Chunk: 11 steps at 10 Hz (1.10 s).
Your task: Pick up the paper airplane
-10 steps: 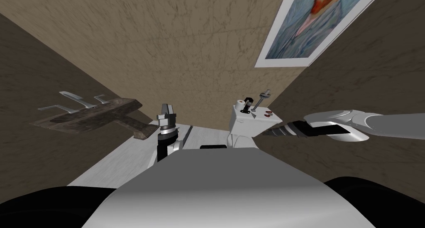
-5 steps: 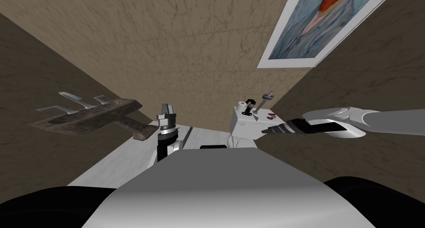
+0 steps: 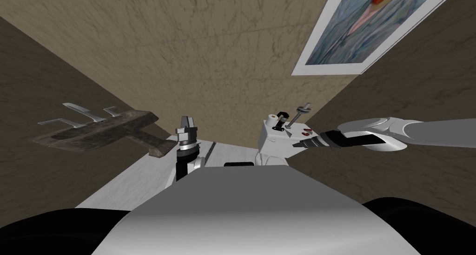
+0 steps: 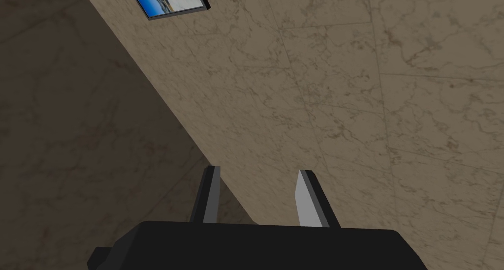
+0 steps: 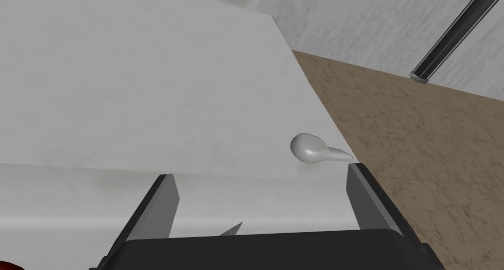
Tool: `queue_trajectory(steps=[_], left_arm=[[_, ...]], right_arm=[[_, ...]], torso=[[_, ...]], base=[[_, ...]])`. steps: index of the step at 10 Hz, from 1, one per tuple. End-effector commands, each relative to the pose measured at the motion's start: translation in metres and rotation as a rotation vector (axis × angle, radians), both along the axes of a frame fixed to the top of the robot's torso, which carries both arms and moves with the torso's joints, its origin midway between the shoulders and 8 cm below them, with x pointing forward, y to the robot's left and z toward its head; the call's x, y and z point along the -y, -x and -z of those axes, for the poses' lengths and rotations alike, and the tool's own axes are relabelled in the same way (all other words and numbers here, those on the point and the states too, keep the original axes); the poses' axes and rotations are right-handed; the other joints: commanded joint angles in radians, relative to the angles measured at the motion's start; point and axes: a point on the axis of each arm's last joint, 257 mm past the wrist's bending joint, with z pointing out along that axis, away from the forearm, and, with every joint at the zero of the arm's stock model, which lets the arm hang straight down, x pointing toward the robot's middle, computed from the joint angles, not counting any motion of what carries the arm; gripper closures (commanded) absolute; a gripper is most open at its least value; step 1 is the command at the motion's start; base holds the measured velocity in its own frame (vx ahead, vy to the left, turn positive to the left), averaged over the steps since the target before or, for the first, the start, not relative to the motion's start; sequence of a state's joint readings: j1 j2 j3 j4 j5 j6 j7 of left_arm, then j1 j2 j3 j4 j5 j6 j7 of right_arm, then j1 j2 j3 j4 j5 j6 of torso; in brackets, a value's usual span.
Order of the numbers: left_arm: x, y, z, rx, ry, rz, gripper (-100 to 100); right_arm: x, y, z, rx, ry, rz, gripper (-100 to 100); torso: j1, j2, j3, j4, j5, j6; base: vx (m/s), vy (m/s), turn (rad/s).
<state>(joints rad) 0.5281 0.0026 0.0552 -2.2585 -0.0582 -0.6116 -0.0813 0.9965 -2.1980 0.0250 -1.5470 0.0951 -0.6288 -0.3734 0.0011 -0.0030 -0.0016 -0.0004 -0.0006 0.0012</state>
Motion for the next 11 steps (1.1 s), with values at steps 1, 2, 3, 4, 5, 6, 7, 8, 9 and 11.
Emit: queue_trajectory(steps=[1, 2, 3, 4, 5, 6, 7, 8, 9, 11], left_arm=[[0.000, 0.000, 0.000, 0.000, 0.000, 0.000, 0], [0.000, 0.000, 0.000, 0.000, 0.000, 0.000, 0], [0.000, 0.000, 0.000, 0.000, 0.000, 0.000, 0], [0.000, 0.000, 0.000, 0.000, 0.000, 0.000, 0], [0.000, 0.000, 0.000, 0.000, 0.000, 0.000, 0], [0.000, 0.000, 0.000, 0.000, 0.000, 0.000, 0], [0.000, 0.000, 0.000, 0.000, 0.000, 0.000, 0], [0.000, 0.000, 0.000, 0.000, 0.000, 0.000, 0], [0.000, 0.000, 0.000, 0.000, 0.000, 0.000, 0], [0.000, 0.000, 0.000, 0.000, 0.000, 0.000, 0]], right_arm=[[0.001, 0.000, 0.000, 0.001, 0.002, 0.000, -100], [0.003, -0.006, -0.002, 0.009, 0.017, 0.000, -100], [0.003, -0.006, -0.002, 0.009, 0.017, 0.000, -100], [0.003, -0.006, -0.002, 0.009, 0.017, 0.000, -100], [0.003, -0.006, -0.002, 0.009, 0.017, 0.000, -100], [0.003, -0.006, -0.002, 0.009, 0.017, 0.000, -100], [0.003, -0.006, -0.002, 0.009, 0.017, 0.000, -100], [0.003, -0.006, -0.002, 0.009, 0.017, 0.000, -100], [0.006, -0.011, -0.005, 0.017, 0.031, 0.000, -100], [0.006, -0.011, -0.005, 0.017, 0.031, 0.000, -100]], torso=[[0.000, 0.000, 0.000, 0.000, 0.000, 0.000], [0.000, 0.001, 0.000, 0.000, 0.000, 0.000], [0.000, -0.001, 0.000, 0.000, 0.000, 0.000], [0.000, 0.001, 0.000, 0.000, 0.000, 0.000], [0.000, 0.002, 0.001, 0.000, 0.000, 0.000], [0.000, 0.002, 0.001, 0.001, 0.000, 0.000], [0.000, 0.002, 0.001, 0.001, 0.000, 0.000], [0.000, 0.002, 0.001, 0.001, 0.000, 0.000], [0.000, 0.002, 0.001, 0.001, 0.000, 0.000], [0.000, 0.000, 0.000, 0.000, 0.000, 0.000]], base=[[0.020, 0.000, 0.019], [0.048, 0.000, 0.032], [0.022, 0.000, -0.023], [0.006, 0.000, -0.018], [0.000, 0.000, 0.000], [0.008, 0.001, 0.060], [0.000, 0.000, 0.000], [0.012, 0.001, 0.022], [0.031, 0.000, -0.017], [0.038, 0.000, 0.010]])
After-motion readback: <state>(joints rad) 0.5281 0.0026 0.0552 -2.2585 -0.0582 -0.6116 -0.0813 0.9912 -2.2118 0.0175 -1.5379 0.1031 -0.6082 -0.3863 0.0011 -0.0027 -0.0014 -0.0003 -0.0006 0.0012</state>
